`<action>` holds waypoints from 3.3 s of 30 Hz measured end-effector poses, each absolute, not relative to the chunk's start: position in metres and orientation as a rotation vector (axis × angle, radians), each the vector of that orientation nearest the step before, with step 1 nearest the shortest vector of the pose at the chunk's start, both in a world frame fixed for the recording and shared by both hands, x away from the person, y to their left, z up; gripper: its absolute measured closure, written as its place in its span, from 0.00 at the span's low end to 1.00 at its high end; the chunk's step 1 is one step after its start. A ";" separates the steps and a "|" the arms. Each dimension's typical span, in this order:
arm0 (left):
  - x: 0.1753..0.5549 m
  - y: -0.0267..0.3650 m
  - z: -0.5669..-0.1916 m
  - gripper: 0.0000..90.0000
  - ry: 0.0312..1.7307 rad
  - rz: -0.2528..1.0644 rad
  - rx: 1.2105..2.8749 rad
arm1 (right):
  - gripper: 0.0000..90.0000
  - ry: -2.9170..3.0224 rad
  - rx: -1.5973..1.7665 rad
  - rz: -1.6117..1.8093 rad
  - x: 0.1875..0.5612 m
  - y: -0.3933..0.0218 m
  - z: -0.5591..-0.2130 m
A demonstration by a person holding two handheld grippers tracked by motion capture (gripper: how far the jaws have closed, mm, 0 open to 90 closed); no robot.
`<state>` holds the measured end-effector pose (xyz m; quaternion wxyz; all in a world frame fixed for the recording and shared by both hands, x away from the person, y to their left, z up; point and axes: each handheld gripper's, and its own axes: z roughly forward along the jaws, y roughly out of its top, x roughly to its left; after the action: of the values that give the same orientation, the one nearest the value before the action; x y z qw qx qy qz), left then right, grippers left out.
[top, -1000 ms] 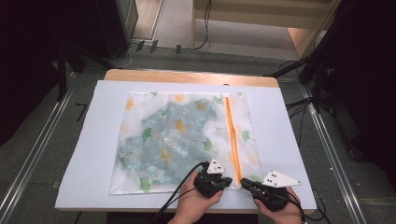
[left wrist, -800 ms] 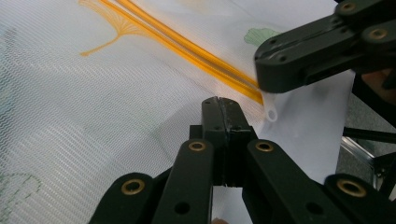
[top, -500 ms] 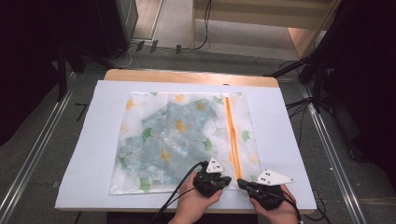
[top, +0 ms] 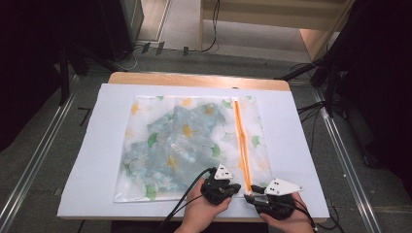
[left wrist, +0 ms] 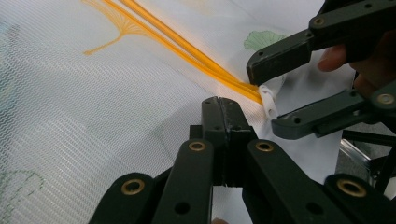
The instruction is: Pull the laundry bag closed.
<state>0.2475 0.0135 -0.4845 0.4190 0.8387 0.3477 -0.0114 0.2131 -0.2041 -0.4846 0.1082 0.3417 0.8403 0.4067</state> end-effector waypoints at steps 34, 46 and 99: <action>0.240 0.007 -0.484 1.00 0.728 -0.041 2.160 | 1.00 2.375 1.372 1.216 0.224 -0.204 -0.477; 0.240 0.007 -0.484 1.00 0.729 -0.048 2.162 | 1.00 2.355 1.419 1.233 0.227 -0.204 -0.478; 0.240 0.006 -0.484 1.00 0.718 -0.059 2.170 | 1.00 2.414 1.396 1.244 0.231 -0.200 -0.477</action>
<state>0.2403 0.0065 -0.4844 0.4147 0.8636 0.2857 -0.0236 0.2314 -0.2001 -0.4768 0.0440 0.4566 0.7899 0.4069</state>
